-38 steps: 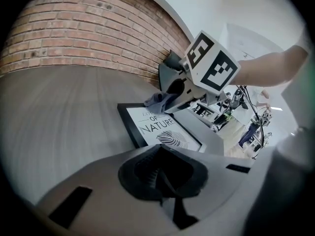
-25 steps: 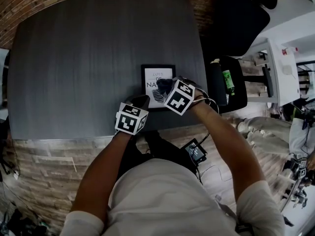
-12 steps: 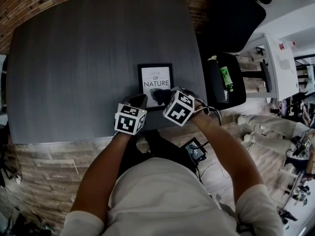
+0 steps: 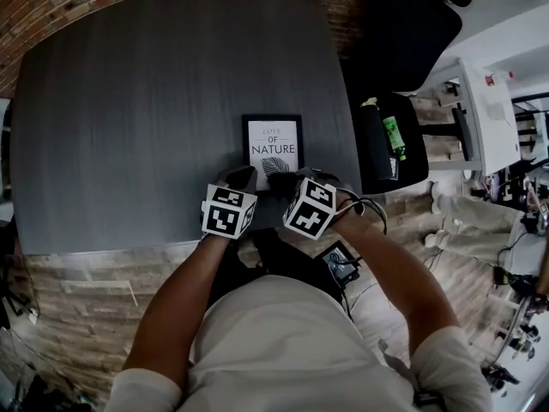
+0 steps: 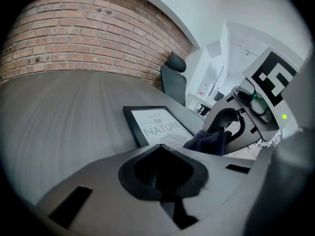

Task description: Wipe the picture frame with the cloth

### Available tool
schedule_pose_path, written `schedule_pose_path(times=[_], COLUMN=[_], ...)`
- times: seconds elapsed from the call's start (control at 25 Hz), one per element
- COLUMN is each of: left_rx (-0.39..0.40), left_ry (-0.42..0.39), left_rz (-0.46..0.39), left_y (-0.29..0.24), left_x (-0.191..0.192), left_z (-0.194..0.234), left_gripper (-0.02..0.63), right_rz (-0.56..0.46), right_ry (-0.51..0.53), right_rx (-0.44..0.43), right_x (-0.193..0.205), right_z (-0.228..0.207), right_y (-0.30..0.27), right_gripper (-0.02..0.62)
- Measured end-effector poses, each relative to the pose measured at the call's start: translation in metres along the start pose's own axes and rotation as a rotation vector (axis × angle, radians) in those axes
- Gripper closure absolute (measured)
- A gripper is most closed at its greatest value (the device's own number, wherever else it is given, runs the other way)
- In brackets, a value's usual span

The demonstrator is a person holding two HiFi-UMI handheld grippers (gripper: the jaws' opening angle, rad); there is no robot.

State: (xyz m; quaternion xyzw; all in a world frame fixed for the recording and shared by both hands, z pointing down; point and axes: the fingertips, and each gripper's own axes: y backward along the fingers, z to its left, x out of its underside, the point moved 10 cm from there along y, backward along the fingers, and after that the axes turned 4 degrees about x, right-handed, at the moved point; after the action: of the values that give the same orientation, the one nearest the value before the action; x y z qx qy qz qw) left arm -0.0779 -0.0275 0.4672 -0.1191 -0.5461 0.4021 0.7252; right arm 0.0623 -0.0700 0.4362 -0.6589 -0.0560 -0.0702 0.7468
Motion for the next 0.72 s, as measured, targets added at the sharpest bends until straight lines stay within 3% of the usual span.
schedule_pose_path(times=[0.28, 0.52, 0.72], left_rx=[-0.014, -0.010, -0.016], left_ry=[-0.012, 0.014, -0.101], left_rz=[-0.007, -0.005, 0.041], left_y=[0.001, 0.002, -0.001], left_x=[0.001, -0.001, 0.000], left_z=[-0.001, 0.000, -0.004], left_gripper=[0.600, 0.600, 0.600], right_rz=[-0.013, -0.010, -0.067], right_ry=[0.030, 0.075, 0.039], right_rx=[-0.049, -0.258, -0.208], right_x=[0.002, 0.011, 0.015], right_z=[0.017, 0.031, 0.008], right_y=[0.009, 0.028, 0.039], right_gripper=[0.486, 0.486, 0.485])
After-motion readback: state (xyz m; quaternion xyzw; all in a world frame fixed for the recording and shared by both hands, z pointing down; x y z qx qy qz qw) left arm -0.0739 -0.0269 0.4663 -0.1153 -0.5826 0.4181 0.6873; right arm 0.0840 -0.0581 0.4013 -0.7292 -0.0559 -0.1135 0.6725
